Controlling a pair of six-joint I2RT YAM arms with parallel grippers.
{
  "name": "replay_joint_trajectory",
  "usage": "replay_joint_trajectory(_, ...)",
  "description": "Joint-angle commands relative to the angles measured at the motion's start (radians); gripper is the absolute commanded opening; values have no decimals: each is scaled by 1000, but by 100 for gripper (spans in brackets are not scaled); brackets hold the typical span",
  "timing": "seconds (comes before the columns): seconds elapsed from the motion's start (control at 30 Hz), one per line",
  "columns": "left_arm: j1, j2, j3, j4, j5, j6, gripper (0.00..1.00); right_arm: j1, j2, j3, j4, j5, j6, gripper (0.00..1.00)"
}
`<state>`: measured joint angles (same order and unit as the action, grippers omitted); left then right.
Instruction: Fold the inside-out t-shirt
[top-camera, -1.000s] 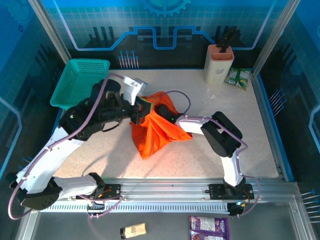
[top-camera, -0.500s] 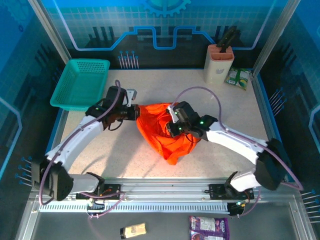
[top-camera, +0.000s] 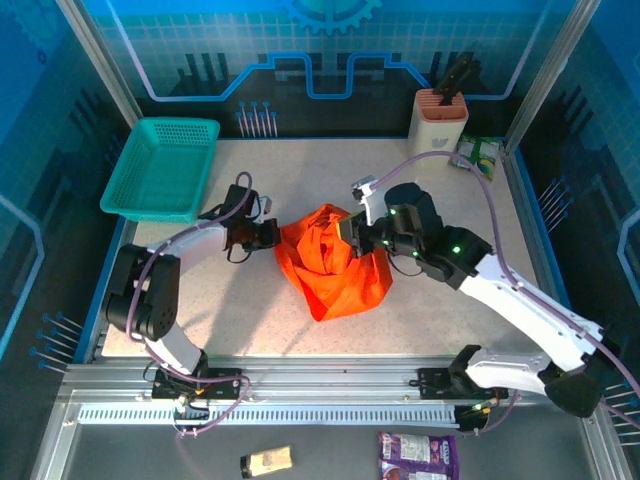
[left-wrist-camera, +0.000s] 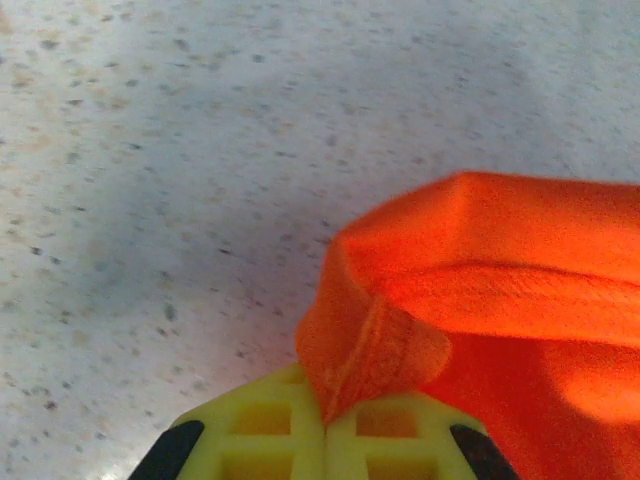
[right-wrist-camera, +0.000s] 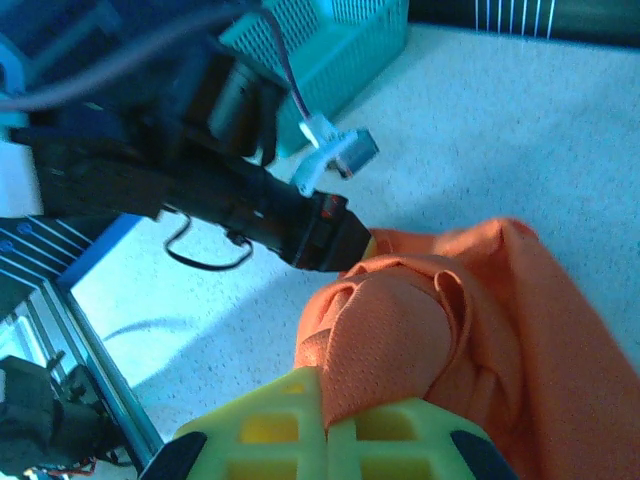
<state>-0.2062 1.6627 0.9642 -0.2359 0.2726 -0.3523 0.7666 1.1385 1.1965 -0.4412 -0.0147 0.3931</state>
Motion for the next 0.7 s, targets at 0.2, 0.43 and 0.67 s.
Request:
replay_joint_trajectory(0.2, 194, -23, -78, 79, 46, -114, 0, -91, -181, -28, -81, 293, 80, 0)
replay_joint_trajectory(0.43, 273, -123, -123, 62, -1, -143, 0, -286, -233, -304, -116, 290, 202, 0)
replay_joint_trajectory(0.67, 245, -211, -103, -6, -14, -127, 6, -345, -128, -533, -44, 168, 233, 0)
